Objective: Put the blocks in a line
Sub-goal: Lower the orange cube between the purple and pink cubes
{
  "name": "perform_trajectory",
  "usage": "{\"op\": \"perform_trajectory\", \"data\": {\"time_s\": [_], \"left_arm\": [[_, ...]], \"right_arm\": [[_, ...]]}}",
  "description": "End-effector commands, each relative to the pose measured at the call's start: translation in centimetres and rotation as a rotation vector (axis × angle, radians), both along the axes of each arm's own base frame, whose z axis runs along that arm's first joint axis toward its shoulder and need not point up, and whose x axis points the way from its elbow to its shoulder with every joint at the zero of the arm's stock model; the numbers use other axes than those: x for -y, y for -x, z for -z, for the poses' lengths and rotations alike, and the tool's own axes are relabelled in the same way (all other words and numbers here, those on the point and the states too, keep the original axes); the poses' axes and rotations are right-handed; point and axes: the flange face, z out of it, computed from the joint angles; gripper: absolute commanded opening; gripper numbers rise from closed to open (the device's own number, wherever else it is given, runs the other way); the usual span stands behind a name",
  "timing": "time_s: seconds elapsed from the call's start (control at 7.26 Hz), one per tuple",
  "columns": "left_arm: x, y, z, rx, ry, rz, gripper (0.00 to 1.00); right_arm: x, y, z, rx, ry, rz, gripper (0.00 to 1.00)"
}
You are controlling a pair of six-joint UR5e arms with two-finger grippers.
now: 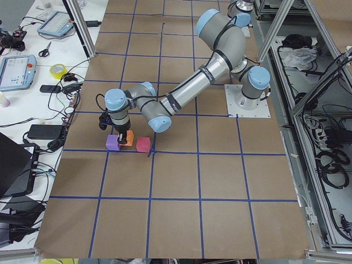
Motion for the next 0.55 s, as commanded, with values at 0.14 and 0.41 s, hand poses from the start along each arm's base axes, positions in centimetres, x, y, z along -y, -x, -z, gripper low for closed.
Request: {"op": "perform_trajectory", "data": {"time_s": [0.14, 0.41], "left_arm": [[0.0, -0.1, 1.3, -0.008, -0.020, -0.001, 0.00], [-0.4, 0.2, 2.6, -0.017, -0.038, -0.001, 0.00]], "right_arm": [[0.0, 0.0, 0.0, 0.000, 0.001, 0.001, 1.00], [-0.1, 0.2, 0.0, -0.020, 0.001, -0.005, 1.00]]}}
